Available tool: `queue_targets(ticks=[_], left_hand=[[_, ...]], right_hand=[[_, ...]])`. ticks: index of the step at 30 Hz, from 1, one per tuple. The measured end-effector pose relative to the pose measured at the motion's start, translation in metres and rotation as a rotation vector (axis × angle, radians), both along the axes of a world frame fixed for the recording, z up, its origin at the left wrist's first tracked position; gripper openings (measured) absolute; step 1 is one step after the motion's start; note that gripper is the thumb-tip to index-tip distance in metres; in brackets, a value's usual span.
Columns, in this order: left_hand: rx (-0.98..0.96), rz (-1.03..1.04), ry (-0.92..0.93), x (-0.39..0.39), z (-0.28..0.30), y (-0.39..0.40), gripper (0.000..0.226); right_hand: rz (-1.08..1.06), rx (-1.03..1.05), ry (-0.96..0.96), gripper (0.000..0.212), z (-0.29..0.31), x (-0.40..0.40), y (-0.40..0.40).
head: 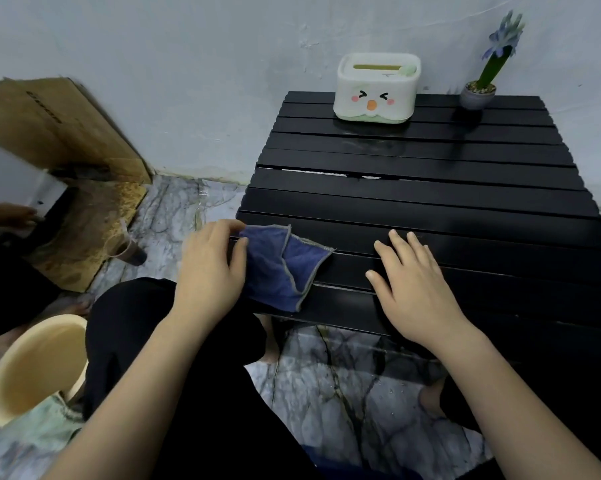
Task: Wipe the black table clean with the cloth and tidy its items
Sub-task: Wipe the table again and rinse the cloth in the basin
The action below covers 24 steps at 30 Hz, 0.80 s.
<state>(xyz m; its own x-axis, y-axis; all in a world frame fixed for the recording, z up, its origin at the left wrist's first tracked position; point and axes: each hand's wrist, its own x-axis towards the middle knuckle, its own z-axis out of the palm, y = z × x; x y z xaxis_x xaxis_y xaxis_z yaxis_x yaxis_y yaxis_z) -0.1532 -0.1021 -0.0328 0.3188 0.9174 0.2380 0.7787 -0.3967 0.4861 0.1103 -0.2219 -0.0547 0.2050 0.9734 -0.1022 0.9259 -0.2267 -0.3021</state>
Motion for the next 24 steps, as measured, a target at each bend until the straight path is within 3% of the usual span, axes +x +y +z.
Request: queue_targets(ticks=[3,6,9,12,15,17,20,22,24], left_hand=[[0.010,-0.182,0.007,0.012,0.007,-0.024,0.022],[0.007,-0.112,0.143,0.025,-0.002,-0.039,0.026],[0.021,-0.011,0.019,0.030,-0.001,-0.043,0.011],[0.067,-0.109,-0.111,0.025,0.008,-0.052,0.007],[0.063,-0.272,0.112,0.016,0.004,-0.062,0.004],[0.029,-0.275,0.174,0.012,-0.002,-0.060,0.014],[0.110,-0.228,0.066,0.019,0.001,-0.052,0.020],[0.069,-0.202,0.098,0.030,-0.002,-0.046,0.044],[-0.085,-0.200,0.256,0.043,-0.014,-0.044,0.068]], right_hand=[[-0.001,-0.007,-0.002,0.057,0.002,-0.001,0.000],[-0.003,-0.007,-0.005,0.056,0.001,-0.002,0.000],[-0.007,-0.006,-0.009,0.056,0.001,-0.003,0.000],[-0.008,-0.012,-0.010,0.056,0.001,-0.003,0.000],[-0.006,-0.014,-0.014,0.056,0.002,-0.004,-0.001],[-0.005,-0.013,-0.014,0.056,0.001,-0.004,-0.001],[-0.006,-0.008,-0.010,0.056,0.001,-0.004,-0.001],[-0.009,-0.004,-0.009,0.056,0.001,-0.004,-0.001],[-0.013,-0.002,-0.008,0.056,0.001,-0.005,-0.001]])
